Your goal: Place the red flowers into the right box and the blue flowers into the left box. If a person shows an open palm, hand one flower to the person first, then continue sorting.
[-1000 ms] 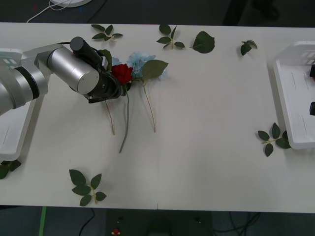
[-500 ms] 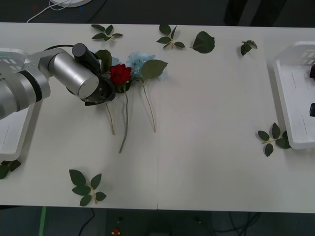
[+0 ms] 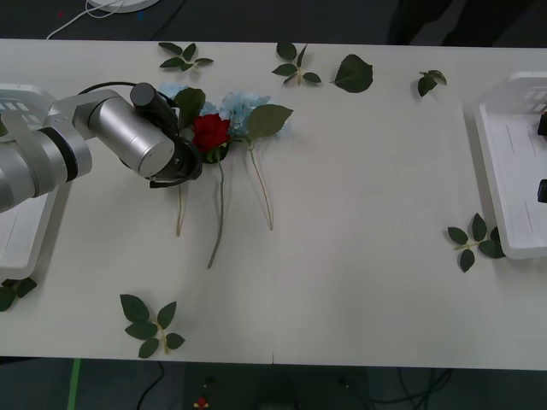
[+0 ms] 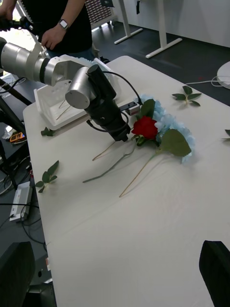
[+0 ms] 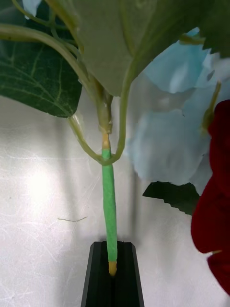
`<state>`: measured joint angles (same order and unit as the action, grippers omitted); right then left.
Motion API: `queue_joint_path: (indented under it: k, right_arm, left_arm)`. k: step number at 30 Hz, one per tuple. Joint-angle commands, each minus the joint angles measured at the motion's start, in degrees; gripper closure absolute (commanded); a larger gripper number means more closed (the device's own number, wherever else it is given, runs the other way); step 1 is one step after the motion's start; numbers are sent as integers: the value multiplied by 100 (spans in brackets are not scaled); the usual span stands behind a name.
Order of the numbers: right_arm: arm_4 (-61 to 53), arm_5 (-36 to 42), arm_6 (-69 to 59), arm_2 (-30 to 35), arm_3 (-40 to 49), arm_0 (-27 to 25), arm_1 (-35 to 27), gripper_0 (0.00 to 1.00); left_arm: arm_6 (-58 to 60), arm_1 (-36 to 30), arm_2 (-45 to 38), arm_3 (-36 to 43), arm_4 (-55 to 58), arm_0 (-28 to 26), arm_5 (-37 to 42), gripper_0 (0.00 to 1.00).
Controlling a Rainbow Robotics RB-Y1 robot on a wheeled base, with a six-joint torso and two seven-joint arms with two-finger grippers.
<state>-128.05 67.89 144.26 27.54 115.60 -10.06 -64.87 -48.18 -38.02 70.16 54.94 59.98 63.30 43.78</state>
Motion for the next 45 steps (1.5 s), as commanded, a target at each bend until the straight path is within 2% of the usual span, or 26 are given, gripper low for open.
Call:
queue_joint_path:
  k: [1,5,8,16,20,25,29,38,45]
  right_arm:
    - [-89,31,155,146,-11,-102,-210,0]
    - [-89,31,155,146,-11,-102,-210,0]
    - [-89,31,155,146,-11,-102,-210,0]
    - [-89,31,155,146,-11,-102,-210,0]
    - [-89,31,155,146,-11,-102,-210,0]
    - [-89,31,155,146,-11,-102,-210,0]
    - [-89,31,155,146,-11,-102,-210,0]
    - [-89,31,155,146,-11,-102,-210,0]
    - [-89,31,155,146,-11,-102,-210,0]
  left_arm:
    - [-51,66,-143,-28,-179,297,-98,100]
    - [-139,-48,-564,-36,-373,297,-1,100]
    - [-535,-171,-1215,-10,-583,297,342,100]
    - [-2301,-479,-3474,25,-944,288,1757,100]
    - [-2908,-751,-4194,377,-1348,174,2389,100]
    - [-3664,-1454,-5680,1335,-1673,-520,3163,100]
    - [-4446,-1823,-6884,1915,-1682,-1303,3277,100]
    - [-6133,-1982,-9160,2170,-1445,-2762,3303,100]
    - [-7083,-1982,-10022,2170,-1067,-3702,3022,100]
